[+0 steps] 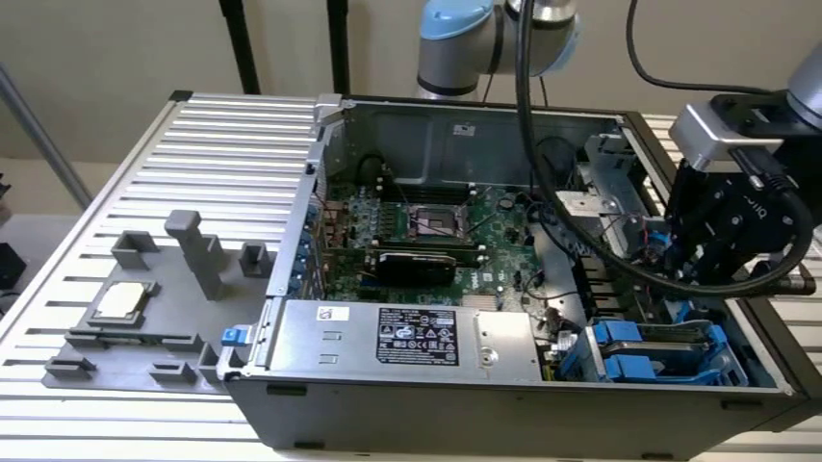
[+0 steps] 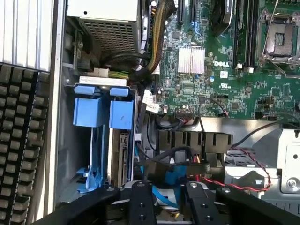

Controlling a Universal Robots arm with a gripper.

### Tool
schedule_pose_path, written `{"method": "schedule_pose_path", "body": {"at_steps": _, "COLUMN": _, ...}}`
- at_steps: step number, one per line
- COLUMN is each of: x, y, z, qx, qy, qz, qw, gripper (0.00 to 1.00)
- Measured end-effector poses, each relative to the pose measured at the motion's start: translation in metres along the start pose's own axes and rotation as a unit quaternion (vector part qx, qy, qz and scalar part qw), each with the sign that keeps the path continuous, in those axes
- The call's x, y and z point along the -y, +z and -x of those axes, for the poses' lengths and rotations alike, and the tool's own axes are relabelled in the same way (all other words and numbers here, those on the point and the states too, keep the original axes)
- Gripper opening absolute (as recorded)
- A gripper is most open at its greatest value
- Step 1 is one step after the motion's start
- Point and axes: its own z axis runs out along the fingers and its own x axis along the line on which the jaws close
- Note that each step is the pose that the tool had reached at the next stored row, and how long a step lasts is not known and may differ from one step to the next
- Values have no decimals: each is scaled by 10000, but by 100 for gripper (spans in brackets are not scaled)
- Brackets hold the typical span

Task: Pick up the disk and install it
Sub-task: 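Insert the disk into the insertion slot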

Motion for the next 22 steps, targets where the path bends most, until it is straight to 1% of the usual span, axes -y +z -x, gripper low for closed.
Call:
{"method": "schedule_pose_path", "body": {"at_steps": 3, "x": -47, "y": 1, "z": -12, "qx": -1, "qy": 0, "qz": 0, "qw": 10000, "gripper": 100}}
{"method": "schedule_pose_path", "body": {"at_steps": 6, "x": -69, "y": 1, "z": -47, "qx": 0, "qy": 0, "qz": -2, "qw": 10000, "gripper": 100}}
{"method": "schedule_pose_path", "body": {"at_steps": 9, "x": -71, "y": -2, "z": -109, "qx": 0, "qy": -1, "qz": -2, "qw": 10000, "gripper": 100}}
{"method": "schedule_pose_path", "body": {"at_steps": 17, "x": -74, "y": -12, "z": -319, "qx": 0, "qy": 0, "qz": -2, "qw": 10000, "gripper": 100}}
{"method": "schedule_pose_path", "body": {"at_steps": 22, "x": -33, "y": -19, "z": -398, "qx": 0, "qy": 0, "qz": -1, "qw": 10000, "gripper": 100}}
